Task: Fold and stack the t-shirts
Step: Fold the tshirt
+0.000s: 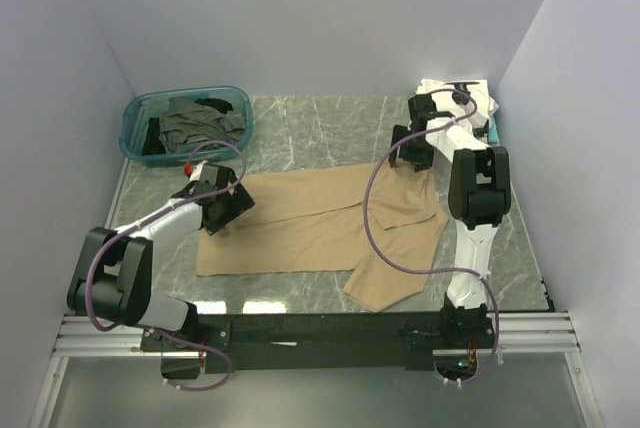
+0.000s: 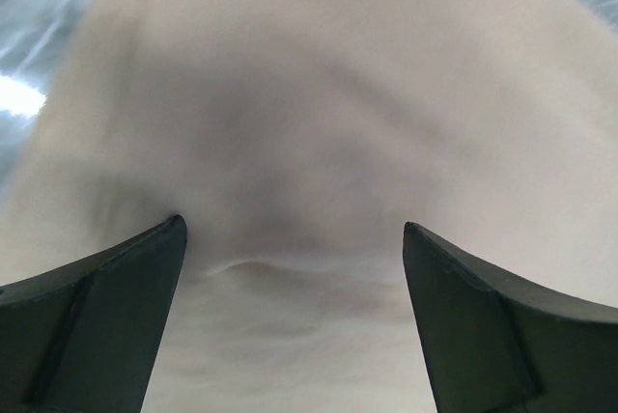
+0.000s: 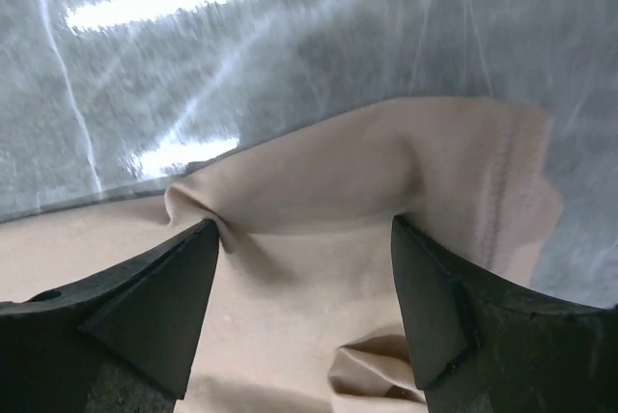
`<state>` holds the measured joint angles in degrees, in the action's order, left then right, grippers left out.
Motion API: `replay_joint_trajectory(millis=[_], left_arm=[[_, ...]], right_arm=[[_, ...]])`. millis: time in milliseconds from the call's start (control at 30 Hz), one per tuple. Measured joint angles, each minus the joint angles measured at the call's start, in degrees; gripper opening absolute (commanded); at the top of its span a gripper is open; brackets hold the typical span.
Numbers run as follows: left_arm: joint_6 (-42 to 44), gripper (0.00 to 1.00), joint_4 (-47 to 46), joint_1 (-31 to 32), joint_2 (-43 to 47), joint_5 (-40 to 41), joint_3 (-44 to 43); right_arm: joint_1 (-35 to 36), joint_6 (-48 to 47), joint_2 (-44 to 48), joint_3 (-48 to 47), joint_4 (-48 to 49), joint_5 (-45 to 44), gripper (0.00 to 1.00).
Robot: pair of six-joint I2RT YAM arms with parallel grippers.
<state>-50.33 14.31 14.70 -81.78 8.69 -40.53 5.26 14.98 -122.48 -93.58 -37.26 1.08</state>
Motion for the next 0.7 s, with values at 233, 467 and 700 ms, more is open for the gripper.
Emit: replay_joint_trajectory(millis=[233,467,700], left_arm=[[-0.76,0.99,9.60,0.11,7.93,3.41,-0.33],[-3.80,0.99,11.52,0.11,19.71,4.81,-1.53],[-7.50,0.99,14.91,0.13,26.77,5.25,5.97]], right_arm=[[0.02,-4.00,4.02,-2.56,-2.54,-2.19,0.78],[5.14,-0.79,33.64,20.59,1.31,-5.07,0.77],[19.37,4.22,39.85,37.97,3.69,-5.62,0.68]])
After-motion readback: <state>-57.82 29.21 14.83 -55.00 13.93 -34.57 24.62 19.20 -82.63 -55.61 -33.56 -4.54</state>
